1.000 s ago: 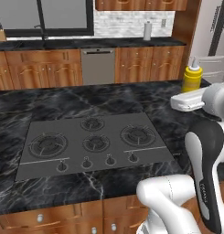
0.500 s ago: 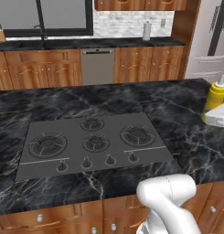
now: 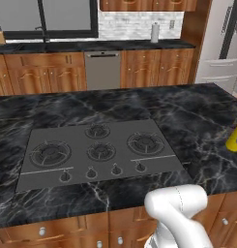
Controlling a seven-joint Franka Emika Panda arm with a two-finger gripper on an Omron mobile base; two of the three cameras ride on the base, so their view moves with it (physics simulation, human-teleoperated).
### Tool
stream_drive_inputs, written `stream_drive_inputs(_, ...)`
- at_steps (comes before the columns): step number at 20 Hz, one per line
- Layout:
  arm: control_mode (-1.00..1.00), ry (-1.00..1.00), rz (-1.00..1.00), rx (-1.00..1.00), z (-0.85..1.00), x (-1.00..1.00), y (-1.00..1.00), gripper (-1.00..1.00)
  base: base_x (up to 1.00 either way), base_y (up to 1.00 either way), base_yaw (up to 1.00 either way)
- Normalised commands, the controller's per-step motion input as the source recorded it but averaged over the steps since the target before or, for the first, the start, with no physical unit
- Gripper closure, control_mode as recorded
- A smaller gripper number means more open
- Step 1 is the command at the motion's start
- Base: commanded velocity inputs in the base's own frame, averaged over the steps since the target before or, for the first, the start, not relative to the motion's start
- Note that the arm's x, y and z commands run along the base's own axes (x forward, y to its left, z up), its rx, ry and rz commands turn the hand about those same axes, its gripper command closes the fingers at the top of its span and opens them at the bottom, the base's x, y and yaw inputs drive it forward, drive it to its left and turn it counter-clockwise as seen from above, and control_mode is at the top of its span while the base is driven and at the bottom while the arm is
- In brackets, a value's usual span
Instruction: Take 2 condiments from the cabinet and move them on the counter near the stove.Make sure the condiments are lined up with each other, next to each other.
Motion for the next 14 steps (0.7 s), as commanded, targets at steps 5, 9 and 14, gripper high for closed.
stream_drive_inputs(5, -1.00, 0.02, 0.27, 0.06, -0.62, 0.01, -0.36, 1.00, 0.00, 0.00, 0.00)
stream_drive_inputs(9, -1.00, 0.03, 0.06, 0.00, -0.51, 0.18, -0.05, 1.00, 0.00, 0.00, 0.00)
stream_drive_inputs(14, -1.00, 0.00, 0.00, -0.04, -0.57, 0.22, 0.00, 1.00, 0.00, 0.00, 0.00)
